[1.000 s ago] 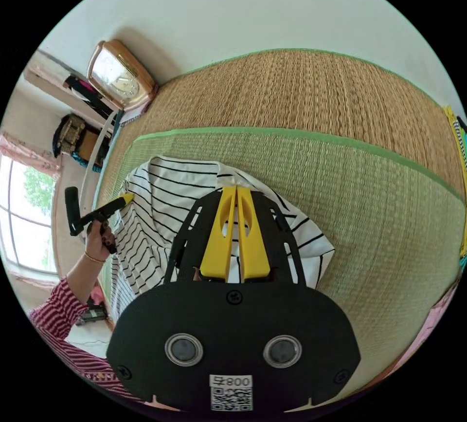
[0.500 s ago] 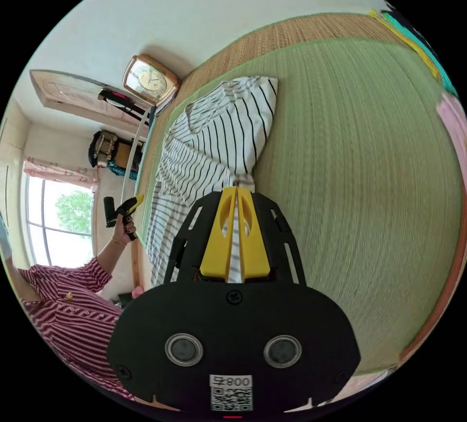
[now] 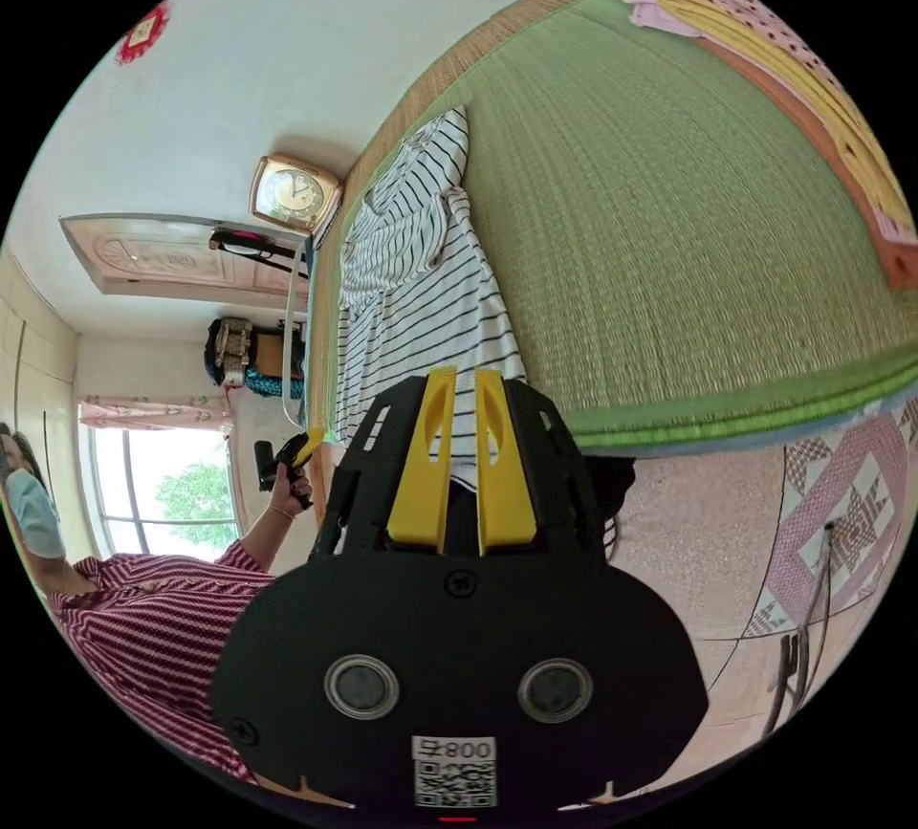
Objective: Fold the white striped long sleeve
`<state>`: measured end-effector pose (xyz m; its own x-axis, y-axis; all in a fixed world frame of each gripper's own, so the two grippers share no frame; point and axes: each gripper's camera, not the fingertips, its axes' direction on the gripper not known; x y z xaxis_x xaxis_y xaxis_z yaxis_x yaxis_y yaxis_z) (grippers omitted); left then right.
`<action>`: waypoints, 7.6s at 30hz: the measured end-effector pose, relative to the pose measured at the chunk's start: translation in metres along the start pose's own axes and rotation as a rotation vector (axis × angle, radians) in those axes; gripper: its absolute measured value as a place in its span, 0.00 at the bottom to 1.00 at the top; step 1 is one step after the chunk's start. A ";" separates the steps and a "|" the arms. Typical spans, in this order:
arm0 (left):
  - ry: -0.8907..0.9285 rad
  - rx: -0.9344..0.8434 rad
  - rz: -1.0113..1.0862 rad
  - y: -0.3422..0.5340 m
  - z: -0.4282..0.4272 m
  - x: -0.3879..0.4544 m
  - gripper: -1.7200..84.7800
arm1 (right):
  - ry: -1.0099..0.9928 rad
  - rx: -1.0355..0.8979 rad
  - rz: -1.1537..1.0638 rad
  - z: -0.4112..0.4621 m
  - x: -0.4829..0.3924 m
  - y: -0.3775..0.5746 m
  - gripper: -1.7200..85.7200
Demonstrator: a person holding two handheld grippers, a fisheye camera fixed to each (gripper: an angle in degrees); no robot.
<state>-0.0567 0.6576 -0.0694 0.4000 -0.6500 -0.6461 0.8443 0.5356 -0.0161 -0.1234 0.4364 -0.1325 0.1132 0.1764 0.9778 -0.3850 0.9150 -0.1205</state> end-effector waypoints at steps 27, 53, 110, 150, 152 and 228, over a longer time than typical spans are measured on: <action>0.271 -0.052 -0.231 -0.166 0.092 -0.210 0.16 | -0.084 -0.022 0.204 0.010 0.077 0.037 0.15; 0.441 0.053 -0.159 -0.210 0.127 -0.333 0.04 | -0.289 -0.092 0.117 0.019 0.072 -0.005 0.04; 0.872 0.077 0.221 -0.027 0.152 -0.551 0.03 | -0.408 -0.028 -0.182 -0.192 -0.045 0.073 0.03; 0.947 0.092 0.265 0.020 0.183 -0.568 0.04 | -0.414 0.039 -0.213 -0.221 -0.040 0.066 0.03; 0.950 0.093 0.264 0.023 0.182 -0.566 0.04 | -0.415 0.037 -0.211 -0.220 -0.038 0.066 0.03; 0.645 0.207 0.040 -0.100 0.019 -0.103 0.04 | -0.305 -0.139 -0.047 0.011 0.057 -0.184 0.03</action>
<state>-0.1757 0.6608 0.0128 0.1933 -0.1459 -0.9702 0.9099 0.3967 0.1217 -0.0564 0.2734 -0.0529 -0.1594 0.0349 0.9866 -0.2549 0.9640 -0.0753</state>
